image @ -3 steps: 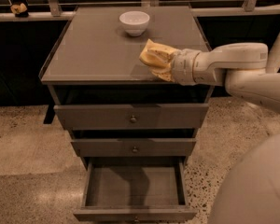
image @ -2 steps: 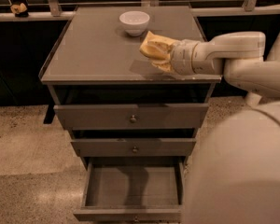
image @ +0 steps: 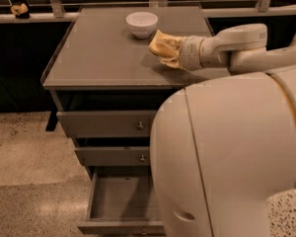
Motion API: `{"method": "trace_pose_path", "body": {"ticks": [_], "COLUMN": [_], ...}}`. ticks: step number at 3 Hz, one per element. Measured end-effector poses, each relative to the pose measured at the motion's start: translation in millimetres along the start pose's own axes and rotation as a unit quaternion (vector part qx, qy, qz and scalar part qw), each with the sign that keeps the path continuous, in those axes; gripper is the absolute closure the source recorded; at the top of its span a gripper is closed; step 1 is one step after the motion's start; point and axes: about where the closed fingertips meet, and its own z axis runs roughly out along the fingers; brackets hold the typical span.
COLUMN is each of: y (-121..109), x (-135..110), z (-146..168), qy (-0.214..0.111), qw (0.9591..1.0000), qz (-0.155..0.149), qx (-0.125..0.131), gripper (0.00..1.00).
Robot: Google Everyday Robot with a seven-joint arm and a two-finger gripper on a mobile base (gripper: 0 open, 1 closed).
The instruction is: Pick sponge from bottom drawer and place on counter
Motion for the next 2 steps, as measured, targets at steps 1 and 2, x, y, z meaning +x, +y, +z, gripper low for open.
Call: {"method": "trace_pose_path", "body": {"ticks": [1, 2], "y": [5.8, 5.8], "x": [1.6, 1.6], "z": [5.6, 5.6], "qy": [-0.002, -0.002], "qw": [1.0000, 1.0000], "qz": [0.002, 0.002], "qx": [-0.006, -0.006], "gripper": [1.00, 0.81]}}
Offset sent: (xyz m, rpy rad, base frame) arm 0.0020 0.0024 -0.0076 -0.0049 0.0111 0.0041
